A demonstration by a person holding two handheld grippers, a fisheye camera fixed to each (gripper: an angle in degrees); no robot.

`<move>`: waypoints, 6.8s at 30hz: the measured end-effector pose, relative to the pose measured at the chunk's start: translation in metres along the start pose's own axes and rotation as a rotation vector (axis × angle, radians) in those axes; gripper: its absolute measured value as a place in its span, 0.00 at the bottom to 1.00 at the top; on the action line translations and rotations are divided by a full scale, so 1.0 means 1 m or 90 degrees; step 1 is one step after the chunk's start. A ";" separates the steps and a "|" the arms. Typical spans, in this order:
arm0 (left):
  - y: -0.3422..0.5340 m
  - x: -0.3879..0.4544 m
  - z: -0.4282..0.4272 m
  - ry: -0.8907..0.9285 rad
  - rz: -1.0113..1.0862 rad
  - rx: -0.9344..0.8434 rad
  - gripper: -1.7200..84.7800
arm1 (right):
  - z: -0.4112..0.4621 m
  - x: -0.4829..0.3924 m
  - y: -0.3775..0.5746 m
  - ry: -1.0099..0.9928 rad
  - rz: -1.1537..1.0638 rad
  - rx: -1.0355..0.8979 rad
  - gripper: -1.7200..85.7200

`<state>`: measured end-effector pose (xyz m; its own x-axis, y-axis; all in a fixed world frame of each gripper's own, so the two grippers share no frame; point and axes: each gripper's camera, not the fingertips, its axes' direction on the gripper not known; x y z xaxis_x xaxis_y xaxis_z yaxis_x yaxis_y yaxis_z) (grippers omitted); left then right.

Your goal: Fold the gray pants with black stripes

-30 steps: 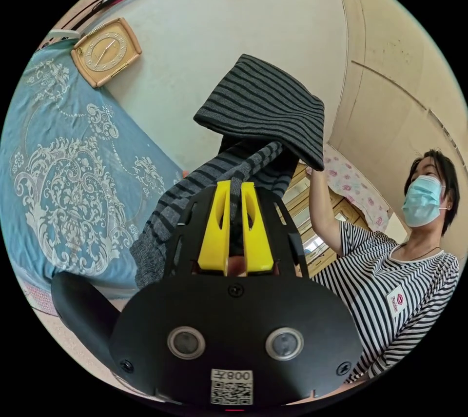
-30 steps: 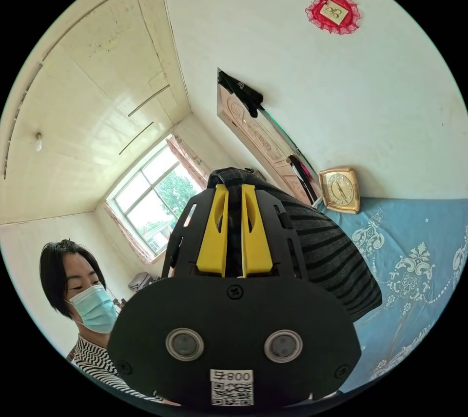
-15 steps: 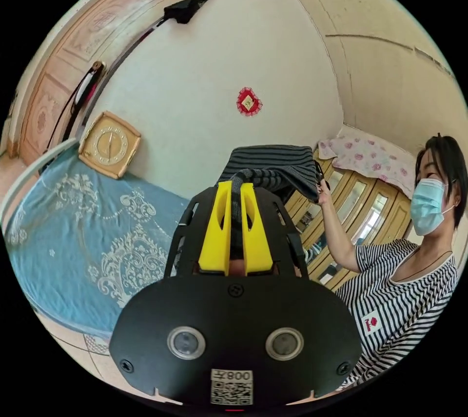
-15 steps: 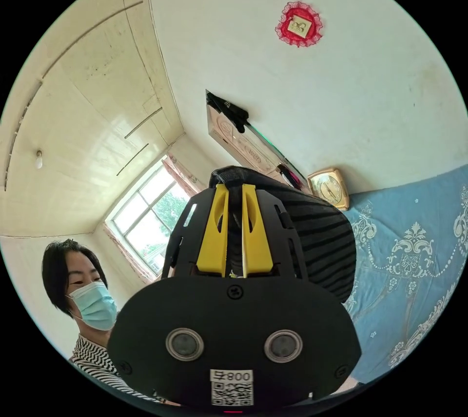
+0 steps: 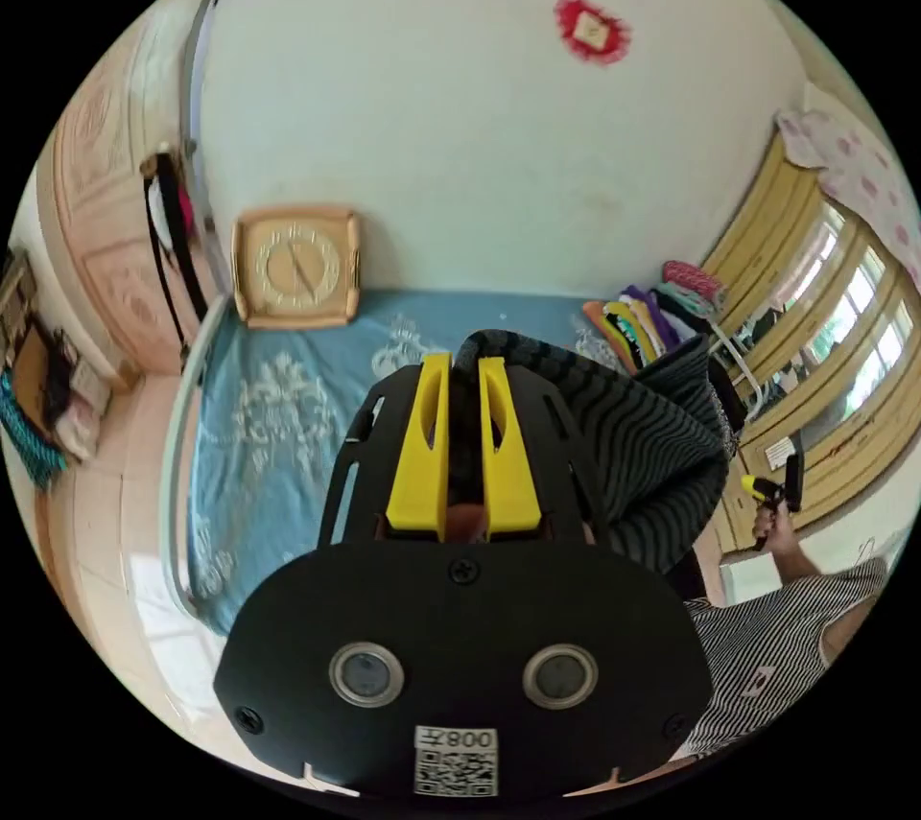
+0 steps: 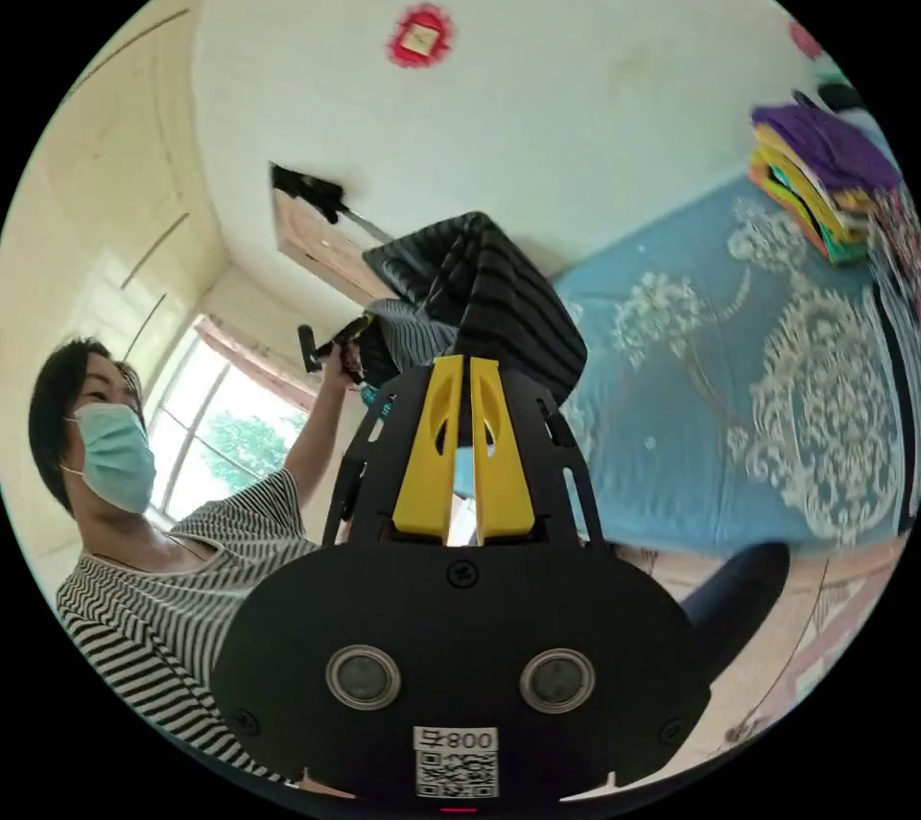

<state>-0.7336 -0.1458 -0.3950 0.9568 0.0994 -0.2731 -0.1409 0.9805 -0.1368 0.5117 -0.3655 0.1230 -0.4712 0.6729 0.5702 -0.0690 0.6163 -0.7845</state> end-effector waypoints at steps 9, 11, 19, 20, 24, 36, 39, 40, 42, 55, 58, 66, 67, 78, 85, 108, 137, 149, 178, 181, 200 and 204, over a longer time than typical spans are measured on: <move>0.080 -0.027 0.137 0.173 -0.117 -0.100 0.12 | 0.054 0.121 -0.046 0.215 0.005 -0.121 0.07; 0.065 -0.001 0.157 0.161 -0.058 -0.130 0.14 | 0.080 0.130 -0.087 0.229 -0.046 -0.140 0.06; -0.008 0.055 0.245 0.060 0.077 -0.199 0.18 | 0.205 0.208 -0.226 0.371 -0.102 -0.269 0.08; -0.020 0.063 0.261 0.050 0.106 -0.213 0.18 | 0.211 0.215 -0.232 0.382 -0.101 -0.277 0.09; -0.046 0.084 0.310 0.051 0.184 -0.273 0.18 | 0.244 0.254 -0.260 0.427 -0.069 -0.307 0.11; -0.061 0.111 0.320 -0.006 0.221 -0.264 0.03 | 0.207 0.277 -0.273 0.388 -0.056 -0.283 0.04; -0.073 0.105 0.282 0.013 0.199 -0.181 0.03 | 0.144 0.251 -0.270 0.315 -0.082 -0.193 0.04; -0.078 0.105 0.265 0.016 0.195 -0.146 0.02 | 0.111 0.236 -0.266 0.286 -0.099 -0.147 0.04; -0.084 0.104 0.241 0.002 0.188 -0.093 0.02 | 0.057 0.212 -0.256 0.275 -0.118 -0.087 0.04; -0.021 0.064 0.237 -0.016 0.052 -0.088 0.11 | -0.104 0.266 -0.133 0.417 0.094 -0.065 0.06; 0.009 0.041 0.227 -0.038 0.014 -0.107 0.14 | -0.069 0.246 -0.168 0.413 -0.005 -0.102 0.06; 0.057 0.007 0.243 -0.121 -0.007 -0.207 0.17 | 0.137 0.218 -0.275 0.323 -0.231 -0.340 0.08; 0.062 0.003 0.247 -0.113 -0.013 -0.217 0.17 | 0.168 0.215 -0.281 0.317 -0.245 -0.379 0.08; 0.099 0.002 0.256 -0.187 0.047 -0.224 0.10 | 0.256 0.207 -0.267 0.398 -0.307 -0.510 0.07; 0.130 -0.005 0.188 -0.200 -0.006 -0.099 0.06 | 0.156 0.176 -0.286 0.282 -0.229 -0.404 0.04; 0.077 -0.197 0.148 -0.177 -0.299 0.033 0.08 | -0.227 0.147 -0.394 0.104 0.047 0.185 0.05; 0.411 -0.308 0.273 0.131 -0.539 -0.091 0.13 | -0.218 0.134 -0.219 0.561 0.070 -0.172 0.12; 0.432 -0.328 0.237 0.142 -0.499 -0.005 0.07 | -0.225 0.110 -0.204 0.559 0.072 -0.223 0.11; 0.507 -0.356 0.255 0.115 -0.563 -0.010 0.07 | -0.238 0.041 -0.247 0.490 0.008 -0.248 0.02; 0.515 -0.356 0.254 0.131 -0.556 0.011 0.07 | -0.295 0.013 -0.253 0.496 0.004 -0.165 0.02; 0.560 -0.318 0.291 0.155 -0.644 -0.023 0.12 | -0.313 0.060 -0.156 0.483 0.092 -0.225 0.10; 0.560 -0.309 0.307 0.171 -0.681 -0.021 0.13 | -0.304 0.084 -0.139 0.489 0.136 -0.251 0.11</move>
<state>-1.0303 0.4243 -0.0951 0.5029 -0.8420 -0.1953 0.7166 0.5325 -0.4505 0.7491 -0.2704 0.3536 0.2906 0.7911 0.5382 0.3274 0.4463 -0.8328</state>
